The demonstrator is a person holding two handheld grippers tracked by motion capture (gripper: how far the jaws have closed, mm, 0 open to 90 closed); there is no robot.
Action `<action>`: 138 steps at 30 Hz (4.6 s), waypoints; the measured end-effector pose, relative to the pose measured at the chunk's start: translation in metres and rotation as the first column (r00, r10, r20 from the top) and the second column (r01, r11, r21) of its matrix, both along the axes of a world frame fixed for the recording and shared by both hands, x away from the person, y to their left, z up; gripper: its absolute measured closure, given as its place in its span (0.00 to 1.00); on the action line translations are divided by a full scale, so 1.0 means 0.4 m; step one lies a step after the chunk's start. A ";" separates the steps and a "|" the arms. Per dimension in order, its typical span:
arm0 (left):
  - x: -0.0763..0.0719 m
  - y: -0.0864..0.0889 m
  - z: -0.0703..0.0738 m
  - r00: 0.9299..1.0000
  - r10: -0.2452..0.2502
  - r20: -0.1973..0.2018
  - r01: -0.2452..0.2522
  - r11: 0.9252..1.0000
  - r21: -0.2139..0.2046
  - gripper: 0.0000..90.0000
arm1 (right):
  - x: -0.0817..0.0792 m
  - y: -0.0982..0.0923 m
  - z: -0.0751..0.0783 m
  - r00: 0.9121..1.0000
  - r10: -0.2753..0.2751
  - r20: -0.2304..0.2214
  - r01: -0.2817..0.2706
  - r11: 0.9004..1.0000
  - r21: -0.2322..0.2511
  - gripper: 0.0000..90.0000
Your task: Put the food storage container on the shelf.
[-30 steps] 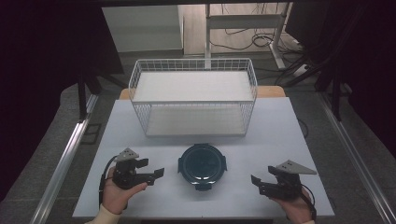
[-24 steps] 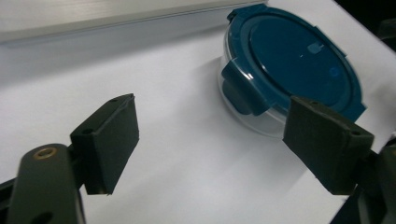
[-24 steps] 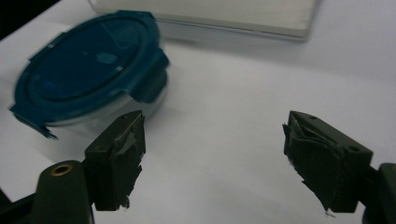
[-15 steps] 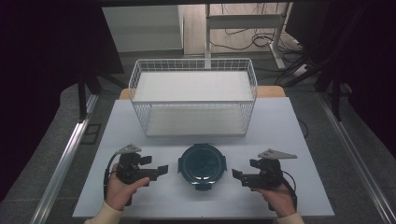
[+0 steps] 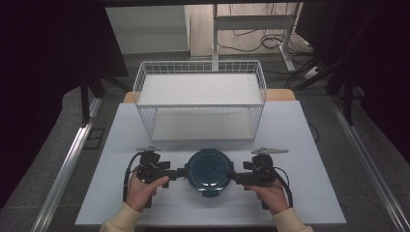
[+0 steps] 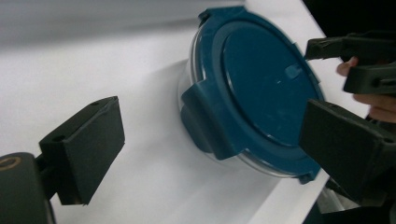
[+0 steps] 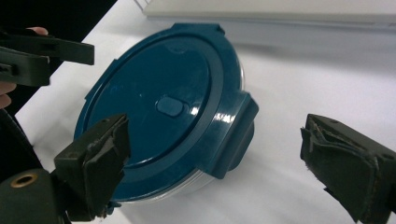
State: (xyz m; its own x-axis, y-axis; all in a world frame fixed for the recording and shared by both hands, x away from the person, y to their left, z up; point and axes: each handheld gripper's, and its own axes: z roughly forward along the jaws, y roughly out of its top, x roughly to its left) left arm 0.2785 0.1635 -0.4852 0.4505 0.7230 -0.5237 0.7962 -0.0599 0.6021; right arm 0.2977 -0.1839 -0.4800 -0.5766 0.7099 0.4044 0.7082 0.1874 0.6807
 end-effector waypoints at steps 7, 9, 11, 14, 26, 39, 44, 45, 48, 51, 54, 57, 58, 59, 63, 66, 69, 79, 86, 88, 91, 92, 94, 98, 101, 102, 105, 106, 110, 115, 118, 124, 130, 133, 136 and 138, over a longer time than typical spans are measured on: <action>-0.008 -0.009 -0.009 1.000 -0.011 -0.011 0.011 0.999 -0.040 0.08 | 0.003 0.011 -0.013 0.999 -0.005 -0.037 0.005 1.000 -0.002 0.10; -0.007 -0.012 -0.023 0.999 -0.012 -0.029 0.011 0.999 -0.041 0.08 | 0.002 0.014 -0.016 0.999 -0.004 -0.044 0.004 1.000 -0.001 0.10; -0.006 -0.014 -0.030 0.999 -0.010 -0.035 0.009 0.999 -0.036 0.08 | 0.001 0.021 -0.021 0.999 -0.001 -0.053 0.002 1.000 0.007 0.10; 0.005 -0.020 -0.050 0.997 -0.031 -0.071 0.024 0.995 -0.097 0.10 | 0.005 0.033 -0.031 0.997 0.004 -0.072 -0.003 1.000 0.017 0.10; 0.022 -0.043 -0.086 0.988 -0.073 -0.137 0.048 0.982 -0.181 0.17 | 0.026 0.051 -0.060 0.988 0.012 -0.155 0.003 0.995 0.099 0.13; 0.018 -0.046 -0.081 0.986 -0.061 -0.155 0.031 0.981 -0.191 0.36 | 0.031 0.022 -0.077 0.966 -0.060 -0.251 0.117 0.968 0.221 0.37; 0.000 -0.039 -0.066 0.991 -0.038 -0.128 0.010 0.977 -0.211 0.45 | 0.009 0.014 -0.065 0.971 -0.072 -0.228 0.129 0.961 0.243 0.42; -0.003 -0.036 -0.065 0.992 -0.035 -0.122 0.007 0.975 -0.222 0.47 | 0.005 0.013 -0.063 0.974 -0.065 -0.218 0.119 0.963 0.242 0.42; -0.013 -0.037 -0.057 0.994 -0.032 -0.100 0.009 0.975 -0.222 0.49 | -0.011 0.011 -0.056 0.979 -0.056 -0.196 0.103 0.966 0.236 0.42; -0.019 -0.042 -0.048 0.996 -0.030 -0.078 0.013 0.978 -0.208 0.50 | -0.019 0.010 -0.052 0.982 -0.053 -0.180 0.094 0.968 0.232 0.43; -0.031 -0.044 -0.032 0.998 -0.042 -0.041 0.033 0.981 -0.193 0.50 | -0.028 0.009 -0.037 0.991 -0.053 -0.125 0.081 0.969 0.232 0.43; -0.043 -0.044 -0.011 0.999 -0.051 0.005 0.052 0.982 -0.182 0.50 | -0.039 0.012 -0.011 0.998 -0.036 -0.046 0.045 0.976 0.215 0.43; -0.047 -0.044 -0.002 0.998 -0.054 0.024 0.057 0.982 -0.178 0.50 | -0.043 0.012 -0.002 0.999 -0.032 -0.023 0.036 0.976 0.214 0.43; -0.052 -0.044 0.008 0.997 -0.058 0.045 0.065 0.983 -0.172 0.50 | -0.047 0.011 0.007 1.000 -0.026 -0.003 0.026 0.976 0.215 0.43; -0.071 -0.044 0.047 0.992 -0.068 0.111 0.085 0.984 -0.157 0.51 | -0.064 0.008 0.042 0.998 -0.011 0.067 -0.004 0.975 0.220 0.43; -0.079 -0.045 0.062 0.989 -0.068 0.135 0.089 0.984 -0.153 0.51 | -0.073 0.007 0.058 0.996 -0.004 0.091 -0.016 0.975 0.221 0.43; -0.089 -0.044 0.080 0.984 -0.075 0.159 0.098 0.984 -0.146 0.51 | -0.084 0.007 0.079 0.992 0.003 0.125 -0.030 0.976 0.215 0.43; -0.099 -0.041 0.102 0.977 -0.091 0.192 0.120 0.982 -0.145 0.51 | -0.103 0.008 0.111 0.985 0.008 0.170 -0.042 0.979 0.198 0.43; -0.109 -0.036 0.132 0.967 -0.101 0.234 0.137 0.980 -0.142 0.52 | -0.117 0.012 0.145 0.975 0.016 0.220 -0.058 0.981 0.186 0.43; -0.107 -0.035 0.136 0.966 -0.102 0.237 0.139 0.980 -0.144 0.52 | -0.118 0.013 0.154 0.973 0.018 0.229 -0.061 0.981 0.182 0.43; -0.099 -0.034 0.142 0.966 -0.102 0.237 0.140 0.979 -0.150 0.52 | -0.113 0.015 0.165 0.971 0.019 0.239 -0.063 0.982 0.177 0.43; -0.095 -0.033 0.145 0.966 -0.101 0.239 0.140 0.979 -0.150 0.52 | -0.109 0.015 0.168 0.970 0.021 0.242 -0.065 0.983 0.173 0.43; -0.088 -0.031 0.154 0.964 -0.101 0.245 0.140 0.979 -0.147 0.52 | -0.101 0.018 0.176 0.969 0.023 0.246 -0.067 0.983 0.171 0.43; -0.075 -0.029 0.170 0.962 -0.095 0.256 0.135 0.981 -0.142 0.52 | -0.087 0.020 0.188 0.967 0.025 0.252 -0.070 0.983 0.171 0.43; -0.056 -0.026 0.190 0.959 -0.094 0.269 0.135 0.981 -0.138 0.51 | -0.068 0.022 0.204 0.966 0.026 0.257 -0.074 0.981 0.178 0.43; -0.045 -0.023 0.202 0.957 -0.096 0.272 0.137 0.981 -0.138 0.51 | -0.057 0.025 0.218 0.963 0.023 0.267 -0.073 0.981 0.178 0.43; -0.034 -0.019 0.220 0.955 -0.097 0.281 0.141 0.980 -0.140 0.52 | -0.047 0.027 0.234 0.961 0.025 0.276 -0.077 0.981 0.176 0.43; -0.025 -0.017 0.240 0.952 -0.094 0.291 0.139 0.981 -0.138 0.52 | -0.036 0.030 0.255 0.959 0.029 0.281 -0.081 0.981 0.175 0.43; -0.011 -0.011 0.271 0.948 -0.093 0.306 0.141 0.980 -0.139 0.51 | -0.018 0.038 0.297 0.956 0.028 0.293 -0.081 0.982 0.171 0.43; 0.017 -0.004 0.320 0.944 -0.095 0.316 0.149 0.977 -0.153 0.51 | 0.000 0.045 0.347 0.949 0.028 0.314 -0.082 0.983 0.162 0.43; 0.028 -0.002 0.346 0.940 -0.095 0.328 0.152 0.977 -0.152 0.52 | 0.010 0.048 0.376 0.945 0.028 0.326 -0.083 0.985 0.154 0.43; 0.055 0.002 0.395 0.934 -0.098 0.343 0.157 0.976 -0.149 0.52 | 0.035 0.051 0.428 0.937 0.031 0.349 -0.087 0.985 0.147 0.43; 0.086 0.004 0.431 0.931 -0.098 0.352 0.159 0.976 -0.149 0.52 | 0.063 0.055 0.469 0.933 0.026 0.358 -0.084 0.986 0.146 0.43; 0.096 0.003 0.445 0.928 -0.098 0.358 0.158 0.977 -0.141 0.51 | 0.074 0.054 0.479 0.933 0.025 0.359 -0.084 0.985 0.151 0.43; 0.109 0.003 0.458 0.927 -0.103 0.361 0.161 0.977 -0.137 0.51 | 0.085 0.053 0.489 0.933 0.023 0.359 -0.084 0.984 0.155 0.43; 0.115 0.003 0.462 0.927 -0.104 0.360 0.162 0.977 -0.137 0.51 | 0.094 0.054 0.497 0.932 0.021 0.362 -0.083 0.984 0.155 0.43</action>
State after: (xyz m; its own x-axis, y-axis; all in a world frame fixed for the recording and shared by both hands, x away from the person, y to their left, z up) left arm 0.3244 0.1648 -0.3004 0.7119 0.5625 -0.4204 0.5252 -0.0292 0.8505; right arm 0.3352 -0.1623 -0.2811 -0.7387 0.6161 0.2734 0.4045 0.0808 0.9110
